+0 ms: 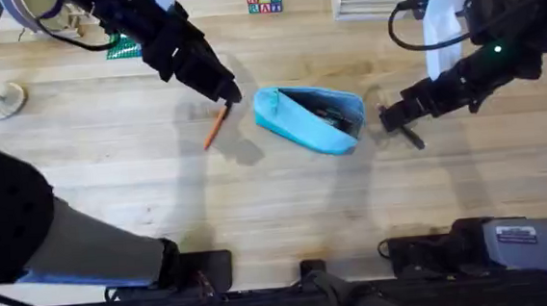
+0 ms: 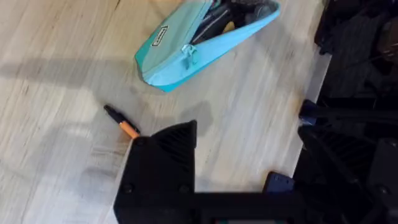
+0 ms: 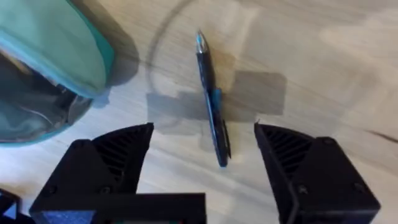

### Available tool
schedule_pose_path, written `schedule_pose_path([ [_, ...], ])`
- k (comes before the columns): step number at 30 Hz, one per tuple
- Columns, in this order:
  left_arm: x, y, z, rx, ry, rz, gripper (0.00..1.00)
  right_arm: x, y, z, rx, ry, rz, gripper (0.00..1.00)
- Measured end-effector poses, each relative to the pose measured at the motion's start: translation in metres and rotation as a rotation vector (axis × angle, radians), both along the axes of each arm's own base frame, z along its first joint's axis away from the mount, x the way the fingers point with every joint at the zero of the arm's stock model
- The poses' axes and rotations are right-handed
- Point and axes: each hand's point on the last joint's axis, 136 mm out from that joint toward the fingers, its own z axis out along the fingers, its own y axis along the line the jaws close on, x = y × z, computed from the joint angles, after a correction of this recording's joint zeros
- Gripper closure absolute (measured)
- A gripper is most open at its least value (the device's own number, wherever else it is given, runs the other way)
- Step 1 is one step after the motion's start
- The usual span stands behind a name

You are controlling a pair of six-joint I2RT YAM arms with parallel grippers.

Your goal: Unzip the bag, pick up the pens from the table one at a time and place them inside, then zip the bag closed.

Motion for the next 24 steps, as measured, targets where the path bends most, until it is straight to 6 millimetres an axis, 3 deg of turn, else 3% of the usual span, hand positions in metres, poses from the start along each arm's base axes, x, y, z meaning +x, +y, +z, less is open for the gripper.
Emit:
schedule_pose_path([
  [10, 0.0, 0.0, 0.0, 0.0, 0.0, 0.0, 0.006, 0.007, 0.004, -0.026, 0.03, 0.05, 0.04, 0.104],
  [16, 0.0, 0.0, 0.0, 0.0, 0.0, 0.0, 0.006, 0.012, 0.003, -0.026, 0.025, 0.04, 0.039, 0.179],
  [24, 0.0, 0.0, 0.0, 0.0, 0.0, 0.0, 0.006, 0.013, 0.003, -0.029, -0.072, 0.037, 0.084, 0.199],
])
